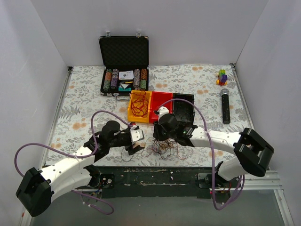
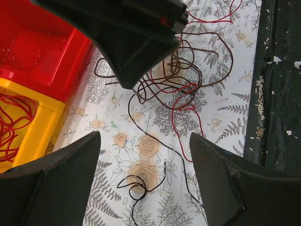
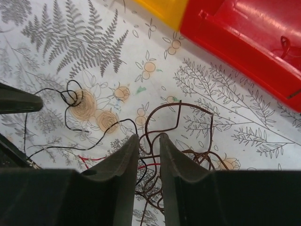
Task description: Untangle the cables
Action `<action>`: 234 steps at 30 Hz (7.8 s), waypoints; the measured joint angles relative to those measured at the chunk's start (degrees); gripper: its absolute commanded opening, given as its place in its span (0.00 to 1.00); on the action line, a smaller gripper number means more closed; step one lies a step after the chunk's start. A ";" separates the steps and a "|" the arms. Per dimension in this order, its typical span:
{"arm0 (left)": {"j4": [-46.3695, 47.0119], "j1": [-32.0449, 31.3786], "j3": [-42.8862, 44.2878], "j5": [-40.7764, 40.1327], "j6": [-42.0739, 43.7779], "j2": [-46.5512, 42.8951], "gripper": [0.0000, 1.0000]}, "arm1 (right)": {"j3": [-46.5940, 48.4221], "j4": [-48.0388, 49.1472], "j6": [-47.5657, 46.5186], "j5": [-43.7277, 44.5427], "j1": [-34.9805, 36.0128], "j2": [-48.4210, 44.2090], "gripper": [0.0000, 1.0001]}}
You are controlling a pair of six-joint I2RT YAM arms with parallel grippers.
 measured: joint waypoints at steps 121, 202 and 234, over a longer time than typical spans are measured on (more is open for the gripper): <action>-7.08 2.93 7.39 21.51 -10.12 -2.91 0.63 | 23.15 -9.46 -4.68 -5.70 5.11 -29.00 0.01; -11.72 8.66 -0.33 -13.18 3.91 -11.39 0.00 | 53.13 -26.23 -27.30 38.42 5.11 -41.72 0.01; -21.14 9.62 0.04 -20.22 6.84 -15.74 0.00 | 53.51 1.79 -59.52 58.31 7.37 -42.88 0.01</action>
